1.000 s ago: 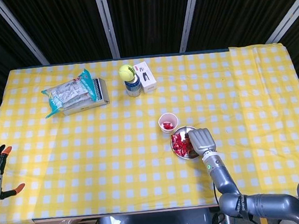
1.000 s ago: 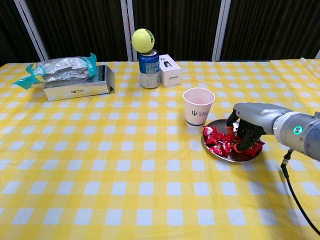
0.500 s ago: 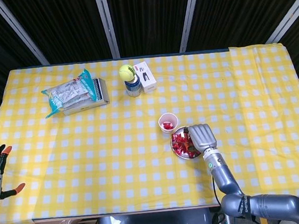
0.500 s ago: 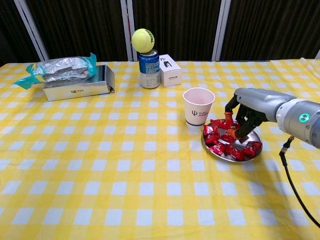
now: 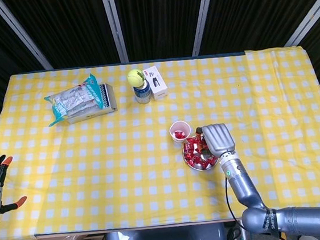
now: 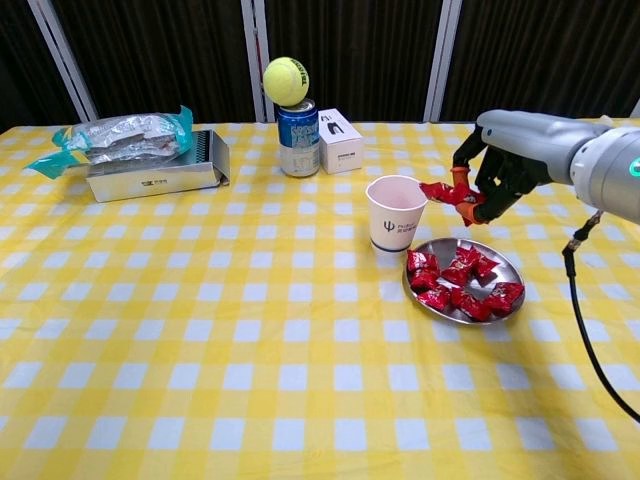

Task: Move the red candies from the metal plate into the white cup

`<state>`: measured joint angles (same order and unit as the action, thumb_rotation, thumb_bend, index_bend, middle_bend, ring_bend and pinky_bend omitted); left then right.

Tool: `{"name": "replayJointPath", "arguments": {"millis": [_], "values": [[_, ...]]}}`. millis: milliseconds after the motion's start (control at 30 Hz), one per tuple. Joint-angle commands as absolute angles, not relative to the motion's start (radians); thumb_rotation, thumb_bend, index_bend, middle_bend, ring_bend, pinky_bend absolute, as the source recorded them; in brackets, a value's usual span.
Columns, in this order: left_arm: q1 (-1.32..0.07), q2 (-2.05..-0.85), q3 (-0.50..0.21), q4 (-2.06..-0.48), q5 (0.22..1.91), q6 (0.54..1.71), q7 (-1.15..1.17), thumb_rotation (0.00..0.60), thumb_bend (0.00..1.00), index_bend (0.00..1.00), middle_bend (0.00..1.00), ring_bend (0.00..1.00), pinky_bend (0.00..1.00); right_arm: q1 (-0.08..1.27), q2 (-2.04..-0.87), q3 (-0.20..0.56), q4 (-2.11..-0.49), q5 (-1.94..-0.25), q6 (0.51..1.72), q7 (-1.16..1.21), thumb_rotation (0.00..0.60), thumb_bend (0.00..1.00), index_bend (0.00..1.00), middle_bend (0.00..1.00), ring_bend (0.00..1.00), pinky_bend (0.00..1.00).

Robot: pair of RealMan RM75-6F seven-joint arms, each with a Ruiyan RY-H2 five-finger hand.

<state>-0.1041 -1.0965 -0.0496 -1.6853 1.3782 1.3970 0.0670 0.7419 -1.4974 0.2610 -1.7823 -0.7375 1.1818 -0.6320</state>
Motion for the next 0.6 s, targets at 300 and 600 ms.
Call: {"name": "replayJointPath", "arguments": {"millis": [300,600], "values": [[-0.109,-1.090,-0.051,-1.694,1.360,1.375,0.057,0.600,0.04,0.00,0.00,0.00,0.00,0.825,-1.507,0.325,-1.781,-0.646,1.150,-0.674,0.600,0.61,0.69,0.88,0.95,1.00],[-0.114,-1.079,-0.052,-1.704,1.344,1.354,0.040,0.600,0.04,0.00,0.00,0.00,0.00,0.911,-1.570,0.359,-1.686,-0.563,1.106,-0.700,0.600,0.61,0.69,0.88,0.95,1.00]]}}
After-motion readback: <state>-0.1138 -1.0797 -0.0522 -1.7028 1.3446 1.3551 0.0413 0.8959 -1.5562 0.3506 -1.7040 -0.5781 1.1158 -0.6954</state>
